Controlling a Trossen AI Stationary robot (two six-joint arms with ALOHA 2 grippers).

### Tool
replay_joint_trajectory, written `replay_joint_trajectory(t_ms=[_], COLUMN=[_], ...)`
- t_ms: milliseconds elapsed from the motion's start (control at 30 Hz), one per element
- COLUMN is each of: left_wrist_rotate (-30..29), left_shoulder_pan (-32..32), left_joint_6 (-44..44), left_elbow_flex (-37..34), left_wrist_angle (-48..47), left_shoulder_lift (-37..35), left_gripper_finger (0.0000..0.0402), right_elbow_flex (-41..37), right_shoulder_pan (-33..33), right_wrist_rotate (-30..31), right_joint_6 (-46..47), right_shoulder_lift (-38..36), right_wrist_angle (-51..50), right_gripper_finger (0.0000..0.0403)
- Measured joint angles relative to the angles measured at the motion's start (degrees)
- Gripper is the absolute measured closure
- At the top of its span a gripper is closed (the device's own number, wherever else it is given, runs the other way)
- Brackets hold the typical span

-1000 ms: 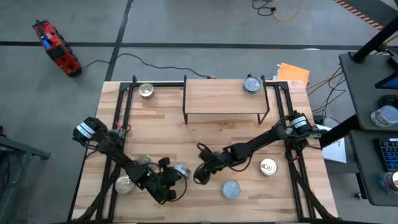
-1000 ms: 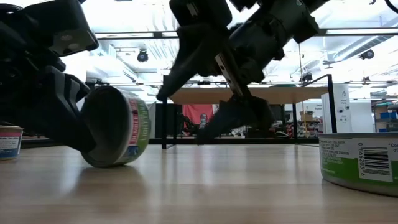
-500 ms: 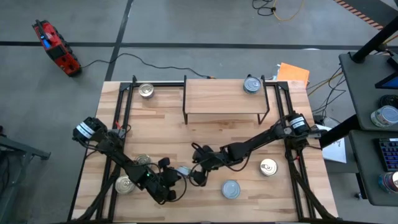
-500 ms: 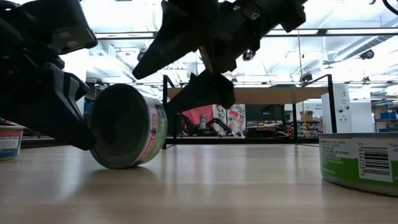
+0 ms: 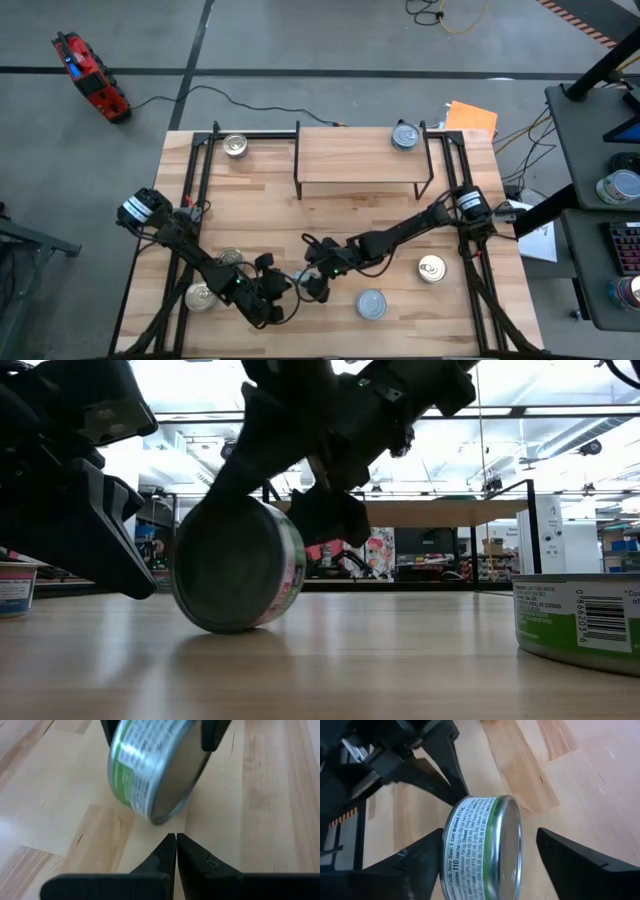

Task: Stack canned seafood by type on shelf
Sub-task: Put the green tuna can on the shelf

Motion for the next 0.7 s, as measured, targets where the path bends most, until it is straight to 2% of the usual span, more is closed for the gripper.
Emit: replay_joint_trajectory(t_ms=[200, 367, 533, 700], left_wrist_rotate=[-0.1, -0.1, -0.1, -0.1], left_shoulder_pan=[0.1, 0.1, 0.1, 0.1], left_joint_6=[0.0, 0.0, -0.1, -0.5], left_elbow_flex=[0.0, 0.0, 0.0, 0.0], left_wrist_angle=[0.0, 0.0, 0.0, -0.2], left_shoulder_lift=[0.0, 0.0, 0.0, -0.1], left_gripper_finger=[0.0401, 0.0401, 0.0401, 0.0401], right_elbow_flex=[0.0, 0.0, 0.0, -0.1], right_shoulder_pan=[-0.1, -0.1, -0.1, -0.2], right_wrist_rotate=[-2.8, -2.7, -2.7, -2.7], right_joint_6=[-0.5, -0.3, -0.6, -0.4], right_shoulder_lift=[0.3, 0.2, -0.6, -5.5], right_wrist_angle=[0.0, 0.1, -1.8, -9.8], right_gripper_finger=[0.0186, 0.0273, 0.0270, 0.0270])
